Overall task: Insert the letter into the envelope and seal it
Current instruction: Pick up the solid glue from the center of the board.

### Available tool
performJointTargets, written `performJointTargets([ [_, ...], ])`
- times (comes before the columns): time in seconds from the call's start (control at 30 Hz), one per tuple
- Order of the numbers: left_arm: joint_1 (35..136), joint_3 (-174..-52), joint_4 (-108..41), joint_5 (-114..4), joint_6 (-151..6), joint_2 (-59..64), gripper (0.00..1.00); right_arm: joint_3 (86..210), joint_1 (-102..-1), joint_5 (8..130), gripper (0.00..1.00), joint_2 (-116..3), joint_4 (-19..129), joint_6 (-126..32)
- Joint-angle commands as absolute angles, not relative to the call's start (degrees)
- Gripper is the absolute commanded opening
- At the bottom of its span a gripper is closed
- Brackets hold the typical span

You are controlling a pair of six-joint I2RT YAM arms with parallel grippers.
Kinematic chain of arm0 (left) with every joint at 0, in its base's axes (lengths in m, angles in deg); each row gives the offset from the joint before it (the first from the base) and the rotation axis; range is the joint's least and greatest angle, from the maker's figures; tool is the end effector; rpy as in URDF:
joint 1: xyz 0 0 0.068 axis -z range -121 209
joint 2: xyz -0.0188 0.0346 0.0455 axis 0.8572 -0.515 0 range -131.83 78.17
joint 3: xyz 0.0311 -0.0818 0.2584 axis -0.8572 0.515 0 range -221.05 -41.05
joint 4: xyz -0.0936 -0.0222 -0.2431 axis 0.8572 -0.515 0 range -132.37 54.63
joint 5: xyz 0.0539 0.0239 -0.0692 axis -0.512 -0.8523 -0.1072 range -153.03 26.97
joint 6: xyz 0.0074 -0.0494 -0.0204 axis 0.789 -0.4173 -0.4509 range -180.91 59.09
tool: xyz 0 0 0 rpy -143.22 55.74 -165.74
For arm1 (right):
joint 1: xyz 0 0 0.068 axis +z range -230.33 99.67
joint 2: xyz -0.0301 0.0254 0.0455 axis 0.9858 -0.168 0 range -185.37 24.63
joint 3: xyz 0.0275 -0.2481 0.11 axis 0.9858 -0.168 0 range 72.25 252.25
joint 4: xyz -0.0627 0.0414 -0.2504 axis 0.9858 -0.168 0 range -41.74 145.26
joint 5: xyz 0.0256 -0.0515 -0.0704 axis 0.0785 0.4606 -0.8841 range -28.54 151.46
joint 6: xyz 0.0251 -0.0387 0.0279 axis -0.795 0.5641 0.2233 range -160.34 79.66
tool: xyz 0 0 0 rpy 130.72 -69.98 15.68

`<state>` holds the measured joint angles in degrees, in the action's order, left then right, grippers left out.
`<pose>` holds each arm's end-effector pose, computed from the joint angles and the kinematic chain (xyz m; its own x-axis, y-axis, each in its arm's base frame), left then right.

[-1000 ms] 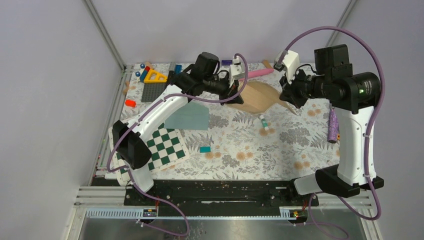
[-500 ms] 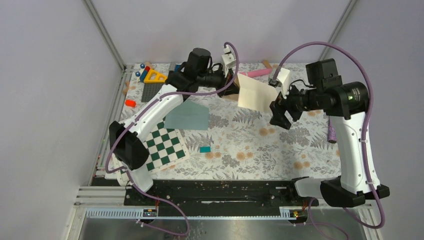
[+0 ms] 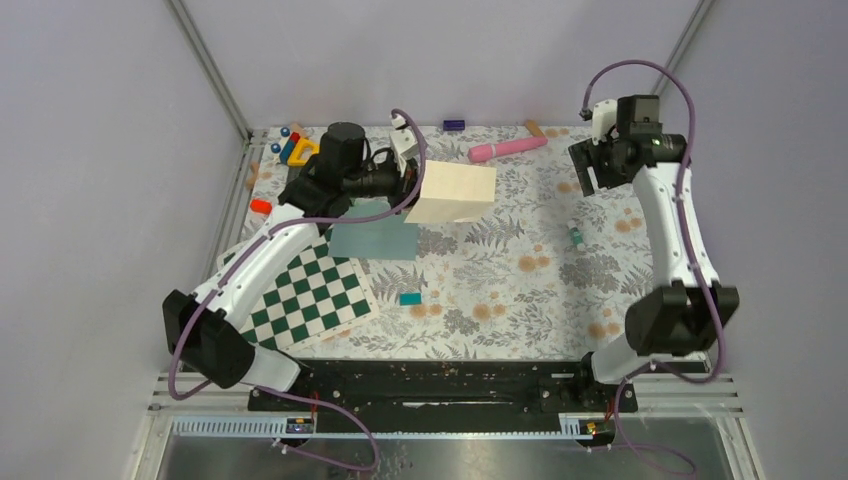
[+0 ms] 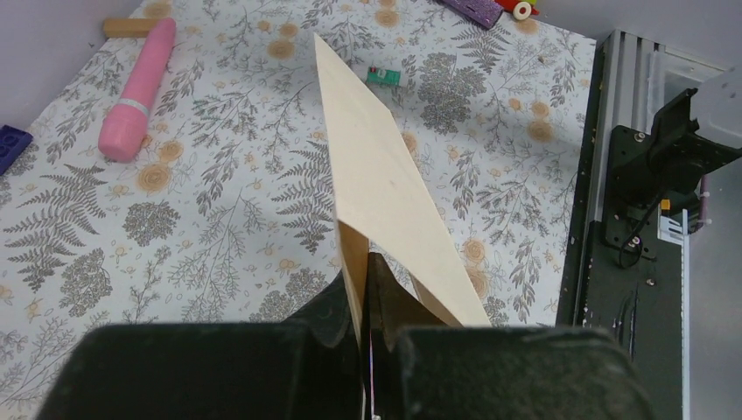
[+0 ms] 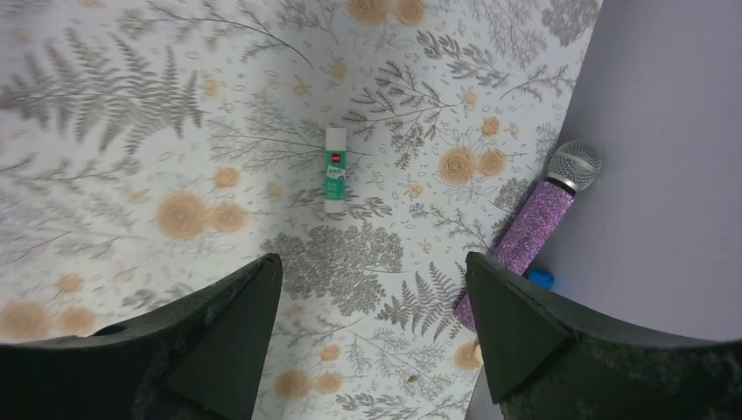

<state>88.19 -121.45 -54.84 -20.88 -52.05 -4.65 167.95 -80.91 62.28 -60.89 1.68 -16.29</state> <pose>0.2742 -0.1806 0.3877 -0.1821 0.2325 -0.9554 0.9445 0.3115 -0.1042 0.3094 -0.0026 0.4038 -0.6273 -0.4012 -0.6675 -0.2803 0.9160 -0.2871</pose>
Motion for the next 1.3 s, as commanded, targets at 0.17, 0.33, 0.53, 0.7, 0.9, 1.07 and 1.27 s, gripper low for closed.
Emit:
performJointTargets([
  [0.17,87.66,-114.74,-48.2,-21.19,-49.61,1.88,0.0,176.01,-84.1,55.25,0.84,-82.51,-0.95,-17.64],
  [0.33,87.66,-112.52,-47.71,-21.58,-48.64,3.14,0.0,184.13,-86.56,58.09,0.84,-92.59,-7.77,-17.94],
  [0.53,87.66,-110.65,-46.96,-21.33,-48.43,4.03,0.0,190.34,-90.25,57.98,0.84,-101.1,-11.26,-17.62],
  [0.7,87.66,-109.48,-46.45,-21.58,-48.18,4.82,0.0,198.06,-94.79,59.76,0.82,-108.87,-16.76,-16.6],
  [0.9,87.66,-108.51,-46.41,-21.81,-48.05,5.72,0.0,208.21,-99.26,60.54,0.79,-117.78,-22.19,-15.36],
  [1.07,87.66,-108.4,-46.62,-21.99,-47.95,6.35,0.0,210.99,-100.34,59.16,0.76,-121.08,-23.51,-12.84],
  [1.27,87.65,-107.79,-47.02,-22.19,-47.95,7.36,0.0,210.66,-100.88,58.84,0.6,-122.97,-23.54,-11.66],
])
